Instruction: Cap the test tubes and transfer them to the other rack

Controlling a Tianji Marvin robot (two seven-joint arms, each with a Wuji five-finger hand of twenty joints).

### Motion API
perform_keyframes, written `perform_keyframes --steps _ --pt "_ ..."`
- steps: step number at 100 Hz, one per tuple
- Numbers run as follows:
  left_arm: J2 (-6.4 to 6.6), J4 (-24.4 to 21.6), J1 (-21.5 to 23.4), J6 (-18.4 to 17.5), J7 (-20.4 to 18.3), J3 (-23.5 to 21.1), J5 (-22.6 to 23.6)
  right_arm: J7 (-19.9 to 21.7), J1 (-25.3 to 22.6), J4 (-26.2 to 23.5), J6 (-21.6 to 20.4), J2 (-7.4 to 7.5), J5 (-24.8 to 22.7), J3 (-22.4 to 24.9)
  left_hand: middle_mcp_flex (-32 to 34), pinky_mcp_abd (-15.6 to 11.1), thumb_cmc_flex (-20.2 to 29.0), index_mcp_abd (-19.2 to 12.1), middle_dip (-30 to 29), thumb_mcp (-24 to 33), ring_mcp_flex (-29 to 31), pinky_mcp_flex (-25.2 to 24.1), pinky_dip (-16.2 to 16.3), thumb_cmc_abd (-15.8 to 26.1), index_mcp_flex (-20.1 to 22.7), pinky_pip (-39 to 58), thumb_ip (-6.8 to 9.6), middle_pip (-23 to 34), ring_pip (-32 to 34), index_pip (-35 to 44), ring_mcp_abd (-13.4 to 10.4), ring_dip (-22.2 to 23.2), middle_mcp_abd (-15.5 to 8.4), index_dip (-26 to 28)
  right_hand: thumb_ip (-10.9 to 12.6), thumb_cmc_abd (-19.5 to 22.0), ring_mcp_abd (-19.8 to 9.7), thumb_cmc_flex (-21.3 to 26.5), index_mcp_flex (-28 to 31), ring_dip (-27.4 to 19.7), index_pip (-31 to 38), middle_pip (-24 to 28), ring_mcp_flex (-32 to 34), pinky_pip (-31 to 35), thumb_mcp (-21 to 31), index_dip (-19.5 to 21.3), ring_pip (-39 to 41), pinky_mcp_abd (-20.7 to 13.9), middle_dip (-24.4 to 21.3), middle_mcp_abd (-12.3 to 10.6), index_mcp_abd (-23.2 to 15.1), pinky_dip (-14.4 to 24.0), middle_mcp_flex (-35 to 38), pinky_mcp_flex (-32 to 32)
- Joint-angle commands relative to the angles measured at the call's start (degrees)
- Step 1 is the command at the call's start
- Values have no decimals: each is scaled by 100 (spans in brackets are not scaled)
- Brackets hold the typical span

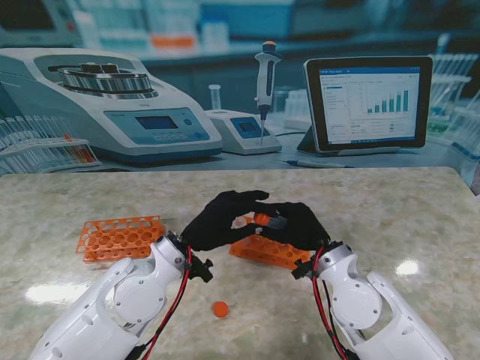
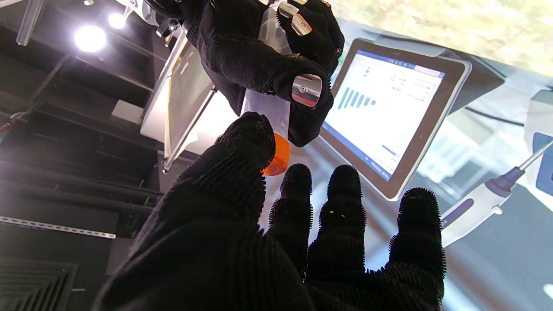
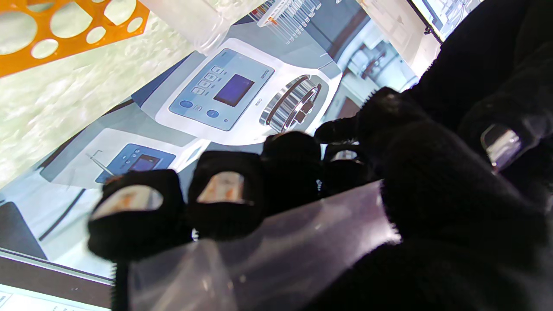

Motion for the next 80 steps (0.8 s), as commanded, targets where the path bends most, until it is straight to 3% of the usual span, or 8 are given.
perform_keyframes --steps 1,22,25,37,40,47,67,80 --pt "52 -57 90 -34 -60 -35 2 -1 -2 -63 30 -26 28 -2 -35 -40 510 -414 -204 309 -135 -77 -204 222 513 -108 54 -105 -141 357 23 -84 -192 -41 -134 125 -176 -10 18 51 184 71 129 180 44 105 152 44 -11 -53 -243 0 -46 98" --pt "73 -200 218 -119 -140 -141 -86 12 11 -60 31 -24 33 -13 -4 -23 347 -425 -221 6 -102 -18 -179 309 574 -127 35 -108 -158 399 124 -104 -150 -119 -134 123 -176 -9 21 51 182 68 129 180 42 105 152 44 -11 -65 -247 0 -51 98" --pt "73 -214 223 -122 -156 -143 -121 12 12 -59 31 -24 34 -15 -5 -12 400 -376 -224 -414 -87 8 -115 394 561 -154 109 -113 -158 373 144 -117 -134 -233 -134 123 -176 -8 21 51 182 69 129 180 42 105 152 44 -11 -58 -247 0 -47 98" --pt "69 -227 197 -97 -196 -110 -221 17 15 -58 31 -24 41 -20 26 0 176 -319 -211 -706 32 72 -83 322 531 -126 44 -105 -106 333 157 -93 -92 -263 -134 120 -176 -5 21 51 182 71 129 180 42 105 152 44 -10 -55 -247 0 -45 98" --pt "64 -218 179 -81 -194 -90 -240 18 17 -59 30 -24 42 -22 46 -5 365 -307 -132 -1126 76 87 -18 412 543 -102 130 -110 -80 279 136 -1 -83 -197 -134 122 -176 -6 21 51 182 71 129 180 42 105 152 44 -10 -54 -247 0 -45 98" --pt "54 -186 126 -46 -184 -36 -265 23 20 -58 24 -23 46 -26 74 -16 376 -299 -97 -1224 162 141 13 398 568 -55 134 -74 4 305 103 60 -73 -158 -134 121 -176 -8 22 51 182 72 129 180 41 105 152 44 -10 -54 -247 0 -45 98" --pt "41 -113 -26 70 -169 88 -208 51 19 -63 1 -17 57 -31 185 -133 515 -326 184 -1298 369 297 316 499 565 467 183 97 594 350 -143 768 -115 -65 -135 119 -176 -10 20 51 181 71 129 180 41 105 152 44 -10 -53 -248 0 -47 98" --pt "36 -94 -85 153 -180 129 -210 55 11 -72 -16 -16 63 -39 319 -245 661 -311 374 -1215 535 477 713 665 562 1129 218 211 1076 363 -234 1366 -169 -66 -135 111 -176 -12 20 51 181 69 129 180 38 106 152 44 -11 -57 -249 0 -44 98"
